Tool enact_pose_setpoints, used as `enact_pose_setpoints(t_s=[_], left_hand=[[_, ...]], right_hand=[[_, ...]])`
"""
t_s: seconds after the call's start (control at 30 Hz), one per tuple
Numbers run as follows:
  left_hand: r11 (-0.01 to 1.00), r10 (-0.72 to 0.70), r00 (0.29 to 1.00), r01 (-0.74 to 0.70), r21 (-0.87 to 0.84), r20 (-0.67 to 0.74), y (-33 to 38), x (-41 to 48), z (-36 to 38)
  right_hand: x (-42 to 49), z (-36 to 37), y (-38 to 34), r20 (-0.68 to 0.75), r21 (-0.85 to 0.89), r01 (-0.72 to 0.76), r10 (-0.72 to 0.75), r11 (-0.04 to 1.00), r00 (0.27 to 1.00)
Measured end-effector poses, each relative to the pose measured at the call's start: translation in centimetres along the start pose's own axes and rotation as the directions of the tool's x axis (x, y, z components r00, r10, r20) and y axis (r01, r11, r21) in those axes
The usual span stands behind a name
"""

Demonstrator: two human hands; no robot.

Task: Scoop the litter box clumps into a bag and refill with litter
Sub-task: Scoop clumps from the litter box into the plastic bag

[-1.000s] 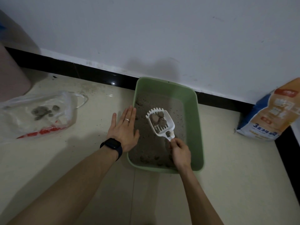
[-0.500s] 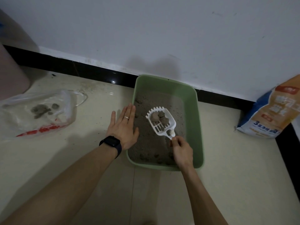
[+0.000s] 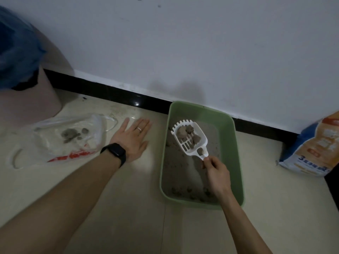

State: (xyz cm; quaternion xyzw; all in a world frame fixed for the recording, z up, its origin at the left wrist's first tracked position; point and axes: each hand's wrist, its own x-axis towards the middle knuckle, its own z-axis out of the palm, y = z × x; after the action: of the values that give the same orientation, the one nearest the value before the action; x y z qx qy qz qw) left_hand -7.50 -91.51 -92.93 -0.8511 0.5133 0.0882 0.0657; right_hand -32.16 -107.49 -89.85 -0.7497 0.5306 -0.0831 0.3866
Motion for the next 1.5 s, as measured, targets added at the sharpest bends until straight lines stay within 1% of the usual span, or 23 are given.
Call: enact_pose_setpoints(t_s=[0.13,0.33,0.43,0.5,0.57,0.67,0.73,0.83,0.9,0.93,1.0,1.03,1.07,1.1,1.13,1.23,1.33,1.4,1.43,1.5], left_hand=[[0.983,-0.184,0.983,0.183,0.029,0.025,-9.0,-2.9,-0.7],[0.948,-0.317,0.935,0.315,0.038,0.158,-19.1,-11.7,2.8],[0.922,-0.375,0.896,0.386,-0.002,0.237,-21.9,-15.1,5.2],[0.883,-0.424,0.865,0.460,-0.088,0.269,-22.9,-16.2,6.7],[0.833,-0.468,0.835,0.526,-0.170,0.290,-23.5,-16.5,7.8],[0.794,-0.479,0.820,0.557,-0.244,0.315,-23.6,-16.1,9.0],[0.786,-0.469,0.825,0.553,-0.276,0.316,-23.3,-15.6,9.6],[0.774,-0.464,0.830,0.550,-0.314,0.311,-22.9,-15.1,10.2],[0.779,-0.452,0.839,0.537,-0.323,0.302,-22.6,-15.1,10.4],[0.786,-0.442,0.846,0.526,-0.326,0.299,-22.3,-15.1,10.4],[0.782,-0.433,0.850,0.520,-0.344,0.301,-21.9,-14.9,10.3],[0.772,-0.433,0.847,0.526,-0.358,0.310,-21.7,-14.8,10.3],[0.764,-0.432,0.843,0.532,-0.366,0.321,-21.6,-14.7,10.1],[0.761,-0.430,0.840,0.534,-0.368,0.330,-21.4,-14.5,10.0],[0.759,-0.429,0.840,0.535,-0.372,0.333,-21.3,-14.4,9.9],[0.752,-0.448,0.833,0.548,-0.367,0.324,-21.0,-14.2,9.7],[0.764,-0.451,0.839,0.539,-0.354,0.305,-20.8,-14.3,9.7],[0.779,-0.457,0.843,0.534,-0.328,0.286,-20.8,-14.4,9.7],[0.791,-0.457,0.846,0.528,-0.310,0.275,-20.9,-14.4,9.7],[0.831,-0.455,0.857,0.507,-0.230,0.243,-20.9,-14.1,9.5]], right_hand=[[-0.2,2.4,-4.5,0.070,-0.015,0.124,-0.123,0.992,0.990],[-0.5,9.5,-10.1,0.218,-0.013,0.221,-0.213,0.975,0.952],[-1.5,14.1,-12.6,0.314,-0.061,0.273,-0.241,0.960,0.918],[-2.3,17.0,-13.7,0.367,-0.088,0.311,-0.260,0.946,0.893],[-2.9,19.6,-14.5,0.416,-0.169,0.351,-0.256,0.921,0.872],[-3.0,21.9,-15.4,0.481,-0.330,0.409,-0.221,0.851,0.848],[-3.1,22.7,-16.2,0.517,-0.425,0.482,-0.231,0.766,0.824],[-3.7,23.4,-17.7,0.538,-0.582,0.586,-0.273,0.564,0.798],[-4.1,23.6,-18.7,0.517,-0.659,0.633,-0.366,0.406,0.773],[-4.2,23.6,-19.1,0.510,-0.685,0.653,-0.427,0.323,0.746],[-4.3,23.5,-19.8,0.522,-0.721,0.676,-0.519,0.156,0.677],[-4.3,23.5,-20.2,0.541,-0.734,0.674,-0.526,0.084,0.656],[-4.4,23.5,-20.7,0.557,-0.743,0.668,-0.524,0.033,0.645],[-4.6,23.5,-21.0,0.555,-0.752,0.659,-0.527,0.014,0.644],[-4.7,23.5,-21.3,0.540,-0.756,0.654,-0.543,0.022,0.643],[-5.5,23.6,-21.3,0.478,-0.758,0.645,-0.592,0.096,0.649],[-5.7,23.4,-20.8,0.448,-0.750,0.651,-0.631,0.121,0.633],[-5.5,22.8,-20.7,0.406,-0.757,0.636,-0.653,0.152,0.639],[-5.4,22.3,-20.8,0.384,-0.753,0.632,-0.660,0.182,0.646],[-5.1,20.7,-20.8,0.327,-0.728,0.627,-0.662,0.278,0.674]])
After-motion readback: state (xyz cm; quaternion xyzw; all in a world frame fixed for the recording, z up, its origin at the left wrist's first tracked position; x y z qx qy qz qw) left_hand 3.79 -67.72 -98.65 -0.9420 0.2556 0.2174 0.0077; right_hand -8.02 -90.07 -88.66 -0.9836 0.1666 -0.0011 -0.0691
